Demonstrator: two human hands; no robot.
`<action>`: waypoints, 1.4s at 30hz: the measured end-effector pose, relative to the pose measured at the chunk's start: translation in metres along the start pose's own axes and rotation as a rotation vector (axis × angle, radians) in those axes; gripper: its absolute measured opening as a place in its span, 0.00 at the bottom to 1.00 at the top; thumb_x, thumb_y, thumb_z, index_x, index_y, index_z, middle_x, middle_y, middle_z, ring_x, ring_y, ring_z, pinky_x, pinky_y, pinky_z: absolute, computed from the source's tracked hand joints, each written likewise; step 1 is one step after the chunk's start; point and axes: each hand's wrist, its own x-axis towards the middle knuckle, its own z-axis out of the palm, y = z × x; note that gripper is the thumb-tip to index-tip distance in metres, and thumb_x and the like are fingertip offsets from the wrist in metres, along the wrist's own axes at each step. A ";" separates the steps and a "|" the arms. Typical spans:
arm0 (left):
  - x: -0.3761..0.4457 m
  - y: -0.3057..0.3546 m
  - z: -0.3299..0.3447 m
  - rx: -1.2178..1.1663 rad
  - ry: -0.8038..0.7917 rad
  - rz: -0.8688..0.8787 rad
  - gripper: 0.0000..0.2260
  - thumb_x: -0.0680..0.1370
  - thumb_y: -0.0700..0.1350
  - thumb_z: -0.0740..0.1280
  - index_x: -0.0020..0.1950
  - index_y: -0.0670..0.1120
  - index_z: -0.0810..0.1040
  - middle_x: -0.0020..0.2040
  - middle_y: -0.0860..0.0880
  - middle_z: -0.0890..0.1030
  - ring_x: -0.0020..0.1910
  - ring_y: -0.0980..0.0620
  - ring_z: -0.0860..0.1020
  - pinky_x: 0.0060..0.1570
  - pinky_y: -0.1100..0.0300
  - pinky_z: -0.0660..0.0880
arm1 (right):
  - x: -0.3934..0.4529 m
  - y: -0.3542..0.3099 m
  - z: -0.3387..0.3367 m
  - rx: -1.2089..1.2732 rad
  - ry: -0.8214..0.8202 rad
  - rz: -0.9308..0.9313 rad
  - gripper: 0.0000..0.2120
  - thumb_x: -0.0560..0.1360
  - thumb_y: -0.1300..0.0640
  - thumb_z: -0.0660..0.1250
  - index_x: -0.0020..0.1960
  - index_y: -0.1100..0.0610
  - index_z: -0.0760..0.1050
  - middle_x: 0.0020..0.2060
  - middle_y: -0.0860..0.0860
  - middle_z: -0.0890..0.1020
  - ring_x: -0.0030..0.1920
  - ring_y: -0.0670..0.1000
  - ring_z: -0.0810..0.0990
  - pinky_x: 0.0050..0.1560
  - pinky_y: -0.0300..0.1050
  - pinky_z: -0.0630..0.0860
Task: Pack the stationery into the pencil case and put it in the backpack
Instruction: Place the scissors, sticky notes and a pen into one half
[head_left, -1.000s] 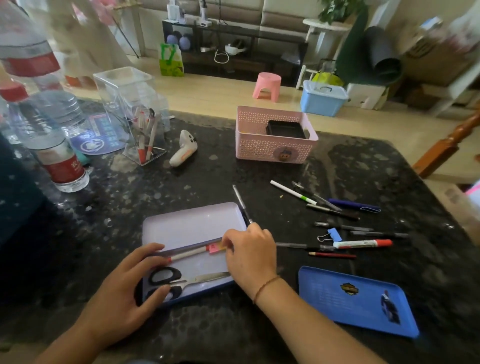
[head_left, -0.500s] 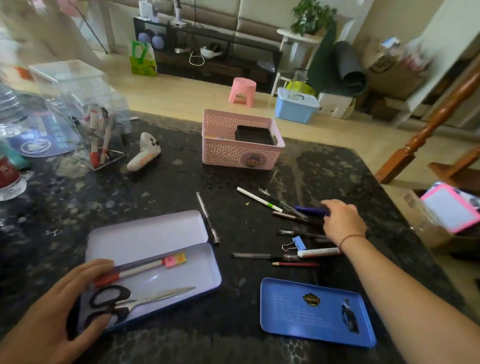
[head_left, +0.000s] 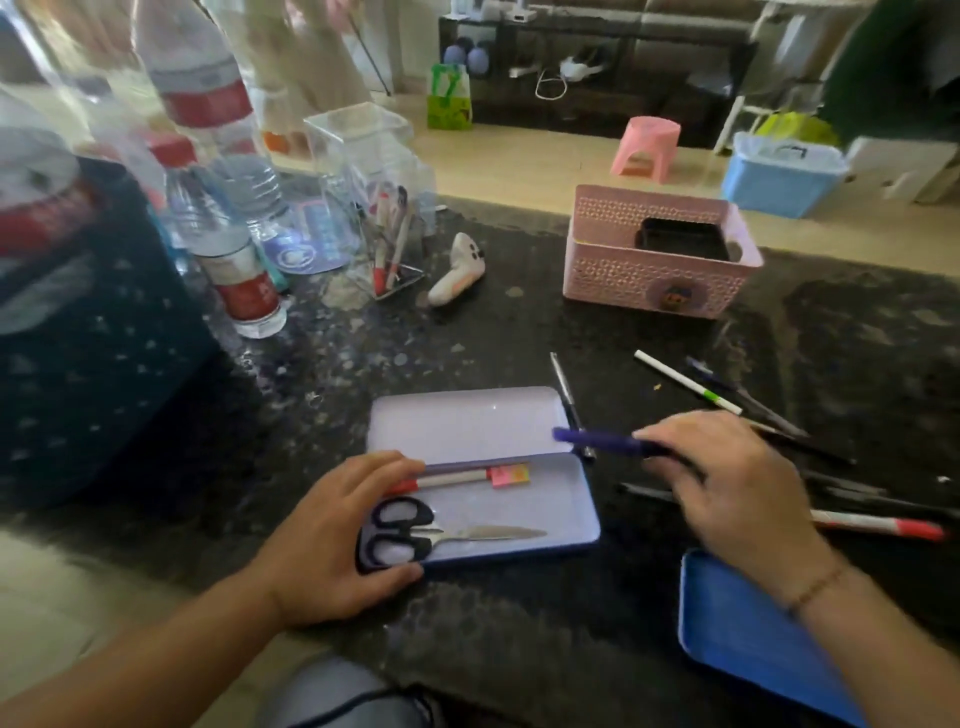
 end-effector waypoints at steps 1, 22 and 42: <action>0.000 0.001 0.000 0.005 0.001 0.004 0.36 0.69 0.63 0.71 0.74 0.55 0.65 0.68 0.56 0.69 0.69 0.62 0.65 0.69 0.73 0.57 | -0.001 -0.030 0.012 0.014 -0.053 -0.076 0.11 0.68 0.55 0.70 0.51 0.53 0.81 0.43 0.49 0.82 0.46 0.51 0.77 0.45 0.47 0.76; 0.001 -0.008 0.004 -0.044 0.000 0.063 0.26 0.70 0.67 0.67 0.66 0.59 0.76 0.70 0.55 0.70 0.67 0.56 0.71 0.67 0.66 0.64 | -0.016 0.047 0.006 -0.169 -0.013 0.495 0.06 0.73 0.53 0.68 0.48 0.51 0.80 0.44 0.51 0.83 0.49 0.54 0.79 0.48 0.49 0.77; -0.002 -0.007 0.003 -0.003 -0.016 0.033 0.28 0.71 0.66 0.67 0.70 0.61 0.71 0.71 0.55 0.69 0.68 0.55 0.69 0.66 0.55 0.67 | 0.009 -0.016 0.011 0.159 0.156 0.609 0.09 0.69 0.59 0.74 0.49 0.59 0.81 0.32 0.47 0.79 0.34 0.47 0.77 0.44 0.38 0.70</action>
